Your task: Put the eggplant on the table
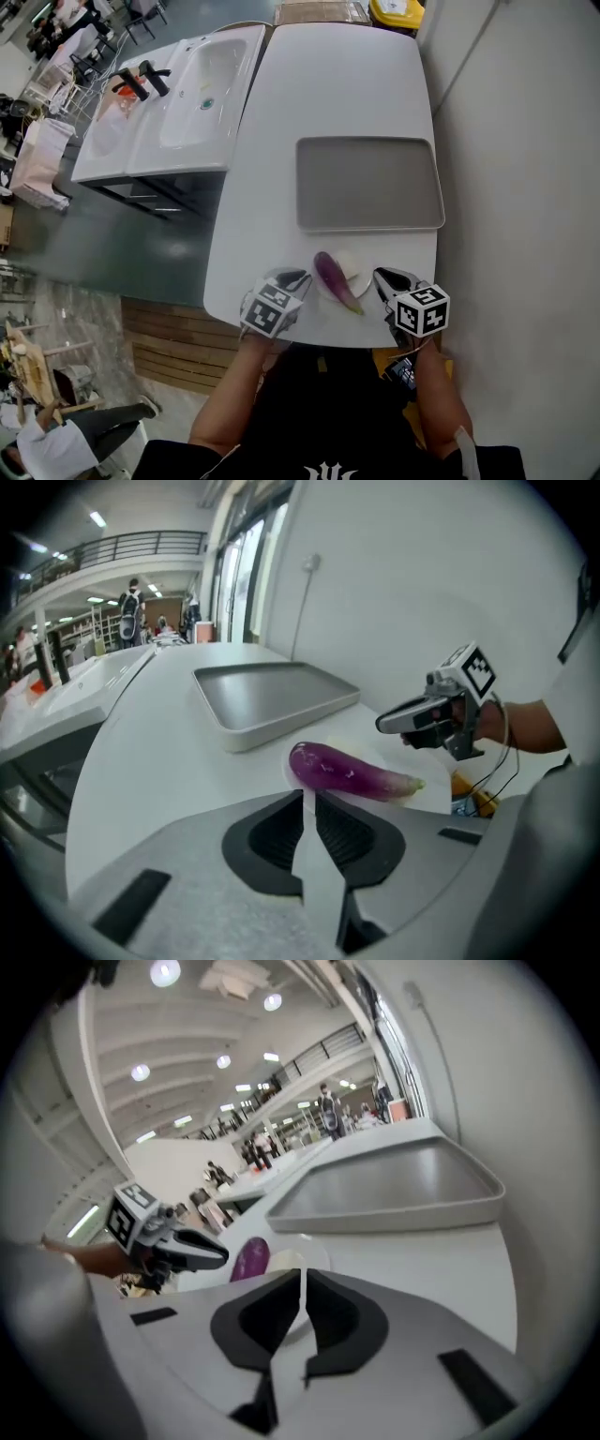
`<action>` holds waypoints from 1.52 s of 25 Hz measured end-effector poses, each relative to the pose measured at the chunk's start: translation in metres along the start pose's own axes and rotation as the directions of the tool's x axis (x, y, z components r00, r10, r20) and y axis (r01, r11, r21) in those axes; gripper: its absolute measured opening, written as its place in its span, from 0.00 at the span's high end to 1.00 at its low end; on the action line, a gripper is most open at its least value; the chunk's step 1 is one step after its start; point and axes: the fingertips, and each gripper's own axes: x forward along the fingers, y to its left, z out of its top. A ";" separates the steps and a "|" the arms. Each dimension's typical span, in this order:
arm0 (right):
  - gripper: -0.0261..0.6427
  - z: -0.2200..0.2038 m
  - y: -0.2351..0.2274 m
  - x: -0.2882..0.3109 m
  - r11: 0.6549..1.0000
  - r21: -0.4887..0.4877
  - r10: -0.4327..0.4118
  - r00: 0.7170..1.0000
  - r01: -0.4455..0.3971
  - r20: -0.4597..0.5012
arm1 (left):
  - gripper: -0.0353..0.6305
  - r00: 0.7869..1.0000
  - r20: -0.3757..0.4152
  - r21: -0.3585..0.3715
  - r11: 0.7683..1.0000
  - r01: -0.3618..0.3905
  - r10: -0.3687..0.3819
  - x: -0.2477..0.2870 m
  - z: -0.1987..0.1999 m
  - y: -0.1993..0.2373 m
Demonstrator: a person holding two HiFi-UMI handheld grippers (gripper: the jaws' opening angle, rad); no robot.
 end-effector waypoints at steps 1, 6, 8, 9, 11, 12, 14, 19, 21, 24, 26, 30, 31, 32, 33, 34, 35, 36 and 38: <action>0.94 0.008 0.005 -0.012 0.999 0.009 0.051 0.996 -0.051 0.068 | 0.90 0.998 0.058 -0.020 0.999 0.024 -0.023 -0.012 -0.001 0.000; 0.95 0.051 0.050 -0.083 0.949 -0.038 0.303 0.876 -0.313 0.375 | 0.93 0.907 0.390 -0.197 0.948 0.250 -0.159 -0.077 -0.002 -0.008; 0.95 0.070 0.079 -0.112 0.923 -0.094 0.371 0.803 -0.372 0.466 | 0.93 0.837 0.499 -0.201 0.909 0.364 -0.225 -0.104 0.000 -0.019; 0.95 0.077 0.097 -0.126 0.909 -0.119 0.403 0.770 -0.399 0.495 | 0.93 0.804 0.537 -0.175 0.899 0.402 -0.255 -0.118 0.002 -0.027; 0.95 0.083 0.131 -0.150 0.887 -0.163 0.449 0.723 -0.433 0.525 | 0.93 0.732 0.609 -0.104 0.885 0.454 -0.304 -0.148 0.009 -0.042; 0.95 0.084 0.145 -0.159 0.882 -0.182 0.461 0.713 -0.435 0.529 | 0.93 0.687 0.649 -0.070 0.874 0.481 -0.327 -0.164 0.014 -0.048; 0.95 0.081 0.171 -0.172 0.880 -0.217 0.471 0.714 -0.423 0.519 | 0.93 0.582 0.723 -0.007 0.838 0.546 -0.373 -0.196 0.024 -0.058; 0.95 0.075 0.223 -0.182 0.888 -0.273 0.459 0.731 -0.370 0.504 | 0.93 0.504 0.730 0.146 0.826 0.545 -0.461 -0.246 0.029 -0.077; 0.95 0.075 0.238 -0.185 0.889 -0.279 0.458 0.721 -0.364 0.520 | 0.93 0.533 0.691 0.204 0.839 0.505 -0.488 -0.251 0.023 -0.085; 0.95 0.072 0.254 -0.183 0.888 -0.290 0.460 0.720 -0.358 0.520 | 0.93 0.558 0.660 0.231 0.842 0.487 -0.503 -0.252 0.012 -0.090; 0.95 0.070 0.260 -0.179 0.886 -0.297 0.463 0.724 -0.356 0.511 | 0.93 0.557 0.658 0.225 0.838 0.496 -0.507 -0.253 0.008 -0.091; 0.95 0.064 0.264 -0.177 0.876 -0.297 0.482 0.715 -0.380 0.506 | 0.93 0.568 0.658 0.215 0.847 0.487 -0.494 -0.254 0.005 -0.099; 0.95 0.063 0.264 -0.177 0.874 -0.295 0.487 0.712 -0.387 0.506 | 0.93 0.580 0.654 0.209 0.852 0.479 -0.486 -0.251 0.005 -0.101; 0.95 0.062 0.263 -0.177 0.872 -0.296 0.489 0.713 -0.389 0.503 | 0.93 0.594 0.648 0.200 0.859 0.471 -0.477 -0.248 0.006 -0.102; 0.95 0.061 0.261 -0.175 0.872 -0.303 0.488 0.717 -0.384 0.498 | 0.93 0.608 0.643 0.192 0.867 0.460 -0.465 -0.244 0.008 -0.103; 0.95 0.060 0.258 -0.173 0.873 -0.315 0.486 0.723 -0.373 0.491 | 0.93 0.621 0.640 0.190 0.877 0.442 -0.452 -0.241 0.011 -0.104; 0.95 0.058 0.256 -0.171 0.872 -0.329 0.484 0.729 -0.362 0.484 | 0.93 0.633 0.638 0.193 0.887 0.421 -0.439 -0.239 0.014 -0.105; 0.95 0.056 0.253 -0.169 0.871 -0.340 0.485 0.732 -0.354 0.478 | 0.93 0.645 0.634 0.199 0.896 0.397 -0.427 -0.236 0.017 -0.107; 0.95 0.051 0.248 -0.168 0.865 -0.350 0.493 0.731 -0.359 0.471 | 0.93 0.676 0.615 0.208 0.911 0.355 -0.405 -0.229 0.020 -0.112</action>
